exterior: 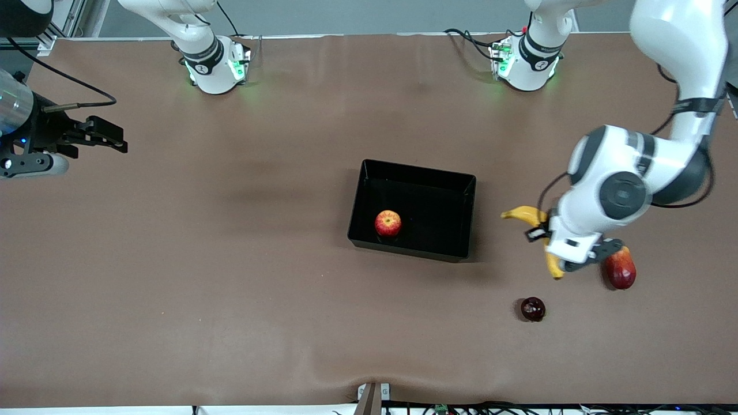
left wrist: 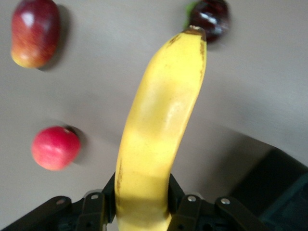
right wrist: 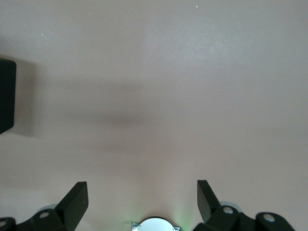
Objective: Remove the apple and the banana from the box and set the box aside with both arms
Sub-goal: 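Carry the banana beside the mango and lower it with the left gripper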
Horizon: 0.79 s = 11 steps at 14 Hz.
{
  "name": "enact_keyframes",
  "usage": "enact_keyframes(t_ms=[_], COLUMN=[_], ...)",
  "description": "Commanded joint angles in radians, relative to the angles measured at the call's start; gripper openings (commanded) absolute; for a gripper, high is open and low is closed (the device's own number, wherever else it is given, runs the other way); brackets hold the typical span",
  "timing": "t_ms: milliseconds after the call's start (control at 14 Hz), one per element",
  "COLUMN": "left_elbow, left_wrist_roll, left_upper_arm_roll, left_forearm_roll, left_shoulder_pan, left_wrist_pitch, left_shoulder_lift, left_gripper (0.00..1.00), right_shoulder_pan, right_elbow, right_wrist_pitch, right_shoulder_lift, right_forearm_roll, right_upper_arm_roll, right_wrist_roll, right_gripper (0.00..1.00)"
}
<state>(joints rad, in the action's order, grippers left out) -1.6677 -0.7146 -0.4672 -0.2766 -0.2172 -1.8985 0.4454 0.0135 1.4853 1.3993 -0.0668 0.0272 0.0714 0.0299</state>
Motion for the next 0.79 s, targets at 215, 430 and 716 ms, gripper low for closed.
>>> enact_keyframes(t_ms=[215, 430, 716], left_elbow=[-0.004, -0.001, 0.005], left_wrist_roll=[0.106, 0.121, 0.288], left_upper_arm_roll=[-0.011, -0.008, -0.004], left_forearm_roll=[0.016, -0.001, -0.001], left_shoulder_pan=[-0.142, -0.195, -0.266], left_wrist_pitch=[-0.054, -0.123, -0.165], left_shoulder_lift=[0.082, 0.136, 0.161], left_gripper=[0.0, 0.0, 0.0], right_shoulder_pan=[0.003, 0.006, 0.011], right_elbow=[-0.005, -0.005, -0.005], right_wrist_pitch=[0.001, 0.007, 0.047], right_shoulder_lift=[-0.002, -0.028, -0.074], right_forearm_roll=[0.002, 0.002, 0.01], right_upper_arm_roll=[0.002, 0.002, 0.002], right_wrist_roll=[-0.008, -0.01, 0.002], right_gripper=[1.0, 1.0, 1.0])
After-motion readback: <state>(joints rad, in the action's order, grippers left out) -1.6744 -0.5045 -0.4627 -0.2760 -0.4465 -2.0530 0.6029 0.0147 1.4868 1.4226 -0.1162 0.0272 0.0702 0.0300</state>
